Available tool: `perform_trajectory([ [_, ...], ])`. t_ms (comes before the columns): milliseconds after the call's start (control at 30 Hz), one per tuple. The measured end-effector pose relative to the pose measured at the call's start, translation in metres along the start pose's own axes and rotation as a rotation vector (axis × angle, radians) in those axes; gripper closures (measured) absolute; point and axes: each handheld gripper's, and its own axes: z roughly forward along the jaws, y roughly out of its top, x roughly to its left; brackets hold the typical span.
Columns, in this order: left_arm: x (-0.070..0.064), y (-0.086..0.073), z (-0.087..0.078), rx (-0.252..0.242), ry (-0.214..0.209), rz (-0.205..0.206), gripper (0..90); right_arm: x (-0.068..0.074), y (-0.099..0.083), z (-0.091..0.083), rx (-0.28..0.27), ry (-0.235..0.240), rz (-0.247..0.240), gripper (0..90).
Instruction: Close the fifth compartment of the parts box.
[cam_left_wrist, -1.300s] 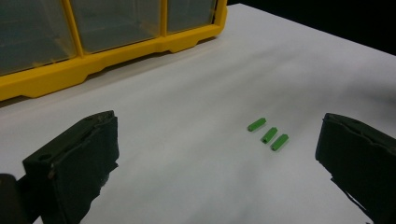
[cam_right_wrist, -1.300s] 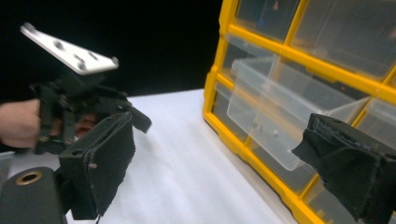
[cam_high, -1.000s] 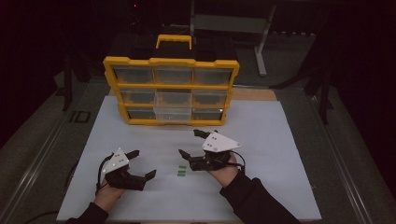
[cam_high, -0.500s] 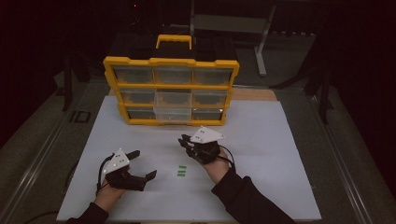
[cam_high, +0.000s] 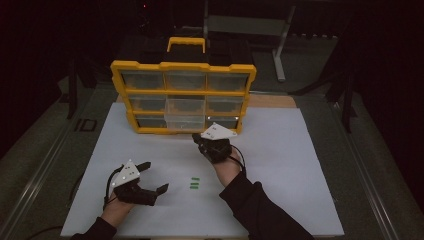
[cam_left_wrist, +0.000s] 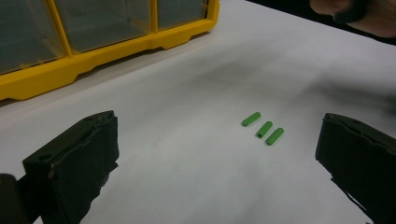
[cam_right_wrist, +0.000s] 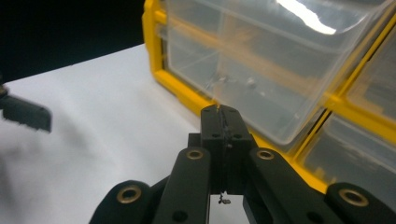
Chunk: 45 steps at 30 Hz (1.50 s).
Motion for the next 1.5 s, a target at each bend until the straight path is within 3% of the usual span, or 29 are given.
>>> perform_trajectory([
  [167,0.000,0.000,0.000,-0.003,0.001,-0.004,0.0,-0.004,0.005,0.005,-0.018,-0.028,-0.009,90.0],
  [400,0.000,0.000,-0.001,-0.005,0.005,-0.002,0.0,-0.006,0.012,0.010,-0.019,-0.032,-0.020,90.0],
  [600,-0.001,-0.001,0.000,-0.003,0.000,-0.002,0.0,-0.013,0.014,0.012,-0.014,-0.035,0.017,90.0],
  [833,-0.001,0.000,0.000,-0.006,0.003,-0.002,0.0,-0.018,0.017,0.017,-0.003,-0.047,0.006,90.0],
  [1500,-0.002,-0.001,0.000,-0.008,0.004,-0.002,0.0,-0.037,0.029,0.037,0.026,-0.067,0.040,90.0],
])
